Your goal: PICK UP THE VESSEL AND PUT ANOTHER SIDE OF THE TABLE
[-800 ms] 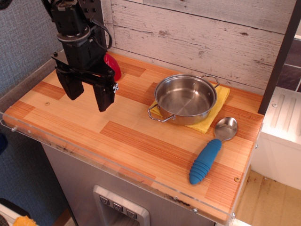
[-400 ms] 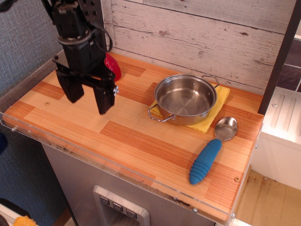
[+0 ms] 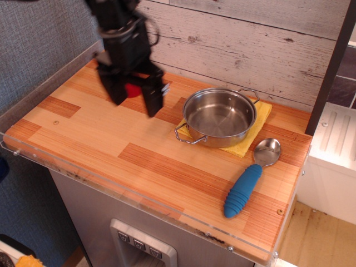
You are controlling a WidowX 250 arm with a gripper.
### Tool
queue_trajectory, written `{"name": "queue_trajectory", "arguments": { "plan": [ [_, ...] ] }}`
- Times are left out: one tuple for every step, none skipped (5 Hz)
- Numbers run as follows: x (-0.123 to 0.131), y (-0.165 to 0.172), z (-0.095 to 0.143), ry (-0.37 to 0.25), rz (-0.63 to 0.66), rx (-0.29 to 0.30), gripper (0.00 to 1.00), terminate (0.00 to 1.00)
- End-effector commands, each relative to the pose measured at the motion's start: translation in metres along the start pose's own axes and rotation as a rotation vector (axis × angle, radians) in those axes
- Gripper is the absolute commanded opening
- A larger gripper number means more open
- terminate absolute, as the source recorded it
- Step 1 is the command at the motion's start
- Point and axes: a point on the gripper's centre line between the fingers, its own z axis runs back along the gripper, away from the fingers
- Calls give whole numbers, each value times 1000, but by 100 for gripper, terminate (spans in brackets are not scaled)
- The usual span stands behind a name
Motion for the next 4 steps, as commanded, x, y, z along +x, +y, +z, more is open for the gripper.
{"name": "queue_trajectory", "arguments": {
  "plan": [
    [51,-8,6,-72,30,-16,100,0],
    [65,-13,-11,-59,42,-5,100,0],
    [72,-21,-27,-44,21,3,100,0],
    [73,-32,-40,-27,-11,13,100,0]
  ]
}}
